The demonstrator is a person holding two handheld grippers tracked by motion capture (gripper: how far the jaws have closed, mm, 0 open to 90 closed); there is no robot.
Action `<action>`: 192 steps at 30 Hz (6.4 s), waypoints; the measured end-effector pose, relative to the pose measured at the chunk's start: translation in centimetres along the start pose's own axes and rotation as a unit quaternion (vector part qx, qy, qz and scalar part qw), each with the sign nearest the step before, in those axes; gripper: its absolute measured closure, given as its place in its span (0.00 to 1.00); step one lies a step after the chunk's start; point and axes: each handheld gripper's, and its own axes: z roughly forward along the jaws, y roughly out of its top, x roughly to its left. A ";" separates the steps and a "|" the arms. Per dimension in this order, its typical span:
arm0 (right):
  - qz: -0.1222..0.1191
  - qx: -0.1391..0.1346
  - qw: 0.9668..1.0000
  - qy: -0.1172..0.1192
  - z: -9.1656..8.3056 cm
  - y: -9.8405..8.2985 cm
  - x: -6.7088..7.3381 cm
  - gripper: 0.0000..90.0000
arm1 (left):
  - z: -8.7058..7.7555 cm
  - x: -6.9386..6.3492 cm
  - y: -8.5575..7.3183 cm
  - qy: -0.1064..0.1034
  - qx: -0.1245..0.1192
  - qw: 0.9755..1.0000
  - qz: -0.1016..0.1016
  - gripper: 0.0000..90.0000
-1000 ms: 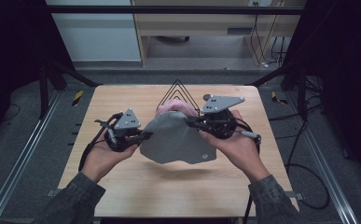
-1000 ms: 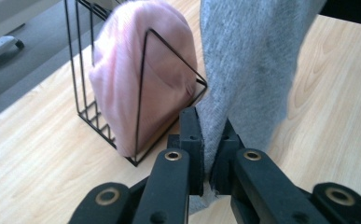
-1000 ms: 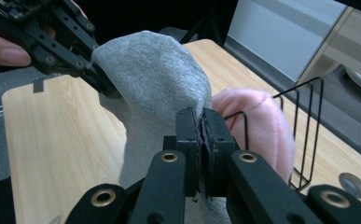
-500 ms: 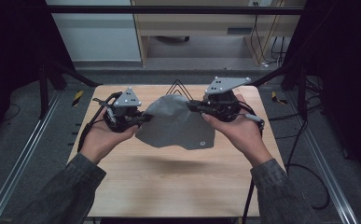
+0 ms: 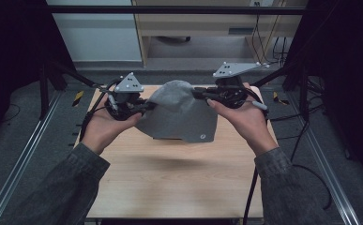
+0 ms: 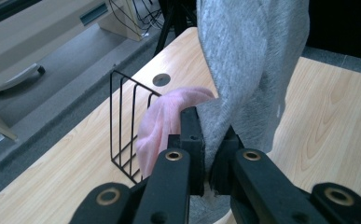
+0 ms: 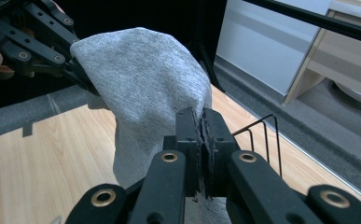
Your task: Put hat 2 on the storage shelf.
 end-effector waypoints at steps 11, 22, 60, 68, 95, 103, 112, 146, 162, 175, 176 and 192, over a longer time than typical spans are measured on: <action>0.004 -0.012 1.000 -0.011 -0.4 1.1 -1.3 0.97 | -0.2 0.3 1.6 0.012 -0.021 1.000 -0.003 0.96; 0.003 -0.028 0.999 -0.035 -0.7 3.6 -3.4 0.97 | -0.1 1.7 4.0 0.019 -0.039 0.999 -0.004 0.96; 0.025 -0.049 0.996 -0.076 2.9 4.7 -9.7 0.97 | 4.4 6.8 6.3 0.060 -0.091 0.993 -0.043 0.96; 0.046 -0.034 0.995 -0.086 4.3 3.9 -11.3 0.97 | 6.3 8.2 6.5 0.072 -0.082 0.993 -0.034 0.96; 0.058 -0.005 0.994 -0.093 6.8 1.8 -12.5 0.97 | 10.1 10.7 5.1 0.084 -0.073 0.993 -0.037 0.96; 0.054 -0.004 0.994 -0.093 7.0 2.0 -12.1 0.97 | 9.8 10.6 4.7 0.085 -0.072 0.993 -0.045 0.96; 0.051 -0.004 0.994 -0.094 7.1 2.0 -11.6 0.97 | 9.6 10.3 4.2 0.088 -0.075 0.992 -0.050 0.96; 0.059 0.034 0.994 -0.083 9.1 -2.8 -10.2 0.97 | 12.6 8.8 -1.4 0.069 -0.049 0.994 -0.069 0.95; 0.063 0.066 0.993 -0.077 11.2 -5.2 -9.3 0.97 | 13.9 8.0 -4.9 0.060 -0.028 0.994 -0.090 0.96; 0.066 0.081 0.992 -0.072 12.4 -7.0 -8.4 0.96 | 14.3 7.6 -6.7 0.062 -0.010 0.993 -0.097 0.96; 0.067 0.085 0.992 -0.071 12.4 -7.1 -8.3 0.96 | 14.4 7.6 -6.9 0.063 -0.008 0.993 -0.096 0.96; 0.076 0.093 0.989 -0.081 12.9 -8.0 -7.5 0.79 | 14.8 6.8 -8.7 0.065 0.016 0.992 -0.104 0.94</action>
